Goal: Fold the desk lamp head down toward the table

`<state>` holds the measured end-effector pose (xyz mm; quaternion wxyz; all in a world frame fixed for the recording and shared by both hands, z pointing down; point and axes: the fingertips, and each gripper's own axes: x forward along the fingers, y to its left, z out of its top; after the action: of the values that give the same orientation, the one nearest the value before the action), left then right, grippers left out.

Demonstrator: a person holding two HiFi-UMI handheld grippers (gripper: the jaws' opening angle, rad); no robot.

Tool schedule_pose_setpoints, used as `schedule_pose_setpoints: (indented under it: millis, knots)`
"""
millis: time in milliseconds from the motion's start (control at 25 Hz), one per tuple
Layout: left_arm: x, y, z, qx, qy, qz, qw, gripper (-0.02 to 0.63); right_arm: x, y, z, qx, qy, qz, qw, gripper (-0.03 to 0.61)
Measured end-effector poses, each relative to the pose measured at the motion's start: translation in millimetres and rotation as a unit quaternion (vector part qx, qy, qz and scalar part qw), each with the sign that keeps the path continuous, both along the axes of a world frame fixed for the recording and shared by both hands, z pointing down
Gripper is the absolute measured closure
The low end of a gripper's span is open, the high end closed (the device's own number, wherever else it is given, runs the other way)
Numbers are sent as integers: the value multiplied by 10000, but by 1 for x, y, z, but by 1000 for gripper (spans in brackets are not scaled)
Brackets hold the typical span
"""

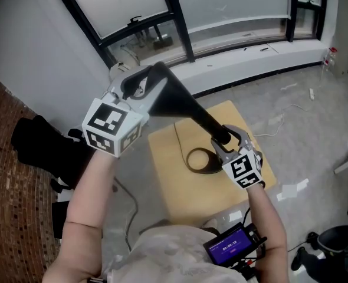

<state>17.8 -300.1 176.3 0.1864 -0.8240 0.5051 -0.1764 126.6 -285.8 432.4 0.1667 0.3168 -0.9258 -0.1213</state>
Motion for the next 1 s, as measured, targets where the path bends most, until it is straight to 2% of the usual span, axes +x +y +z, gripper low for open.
schedule_pose_setpoints:
  millis: [240,520,1000]
  knots:
    - [-3,-3,2,-52,169,56,9998,460,2,-3,-1,-61,150,3,9999,350]
    - [-2,-2,4,64,327,235,9992,460,4,-4,4,-130,326,63,9994,350]
    - [-28,-5,21,45,1058,403,9936,459,9,-2,5,-195,936,170,9953,350]
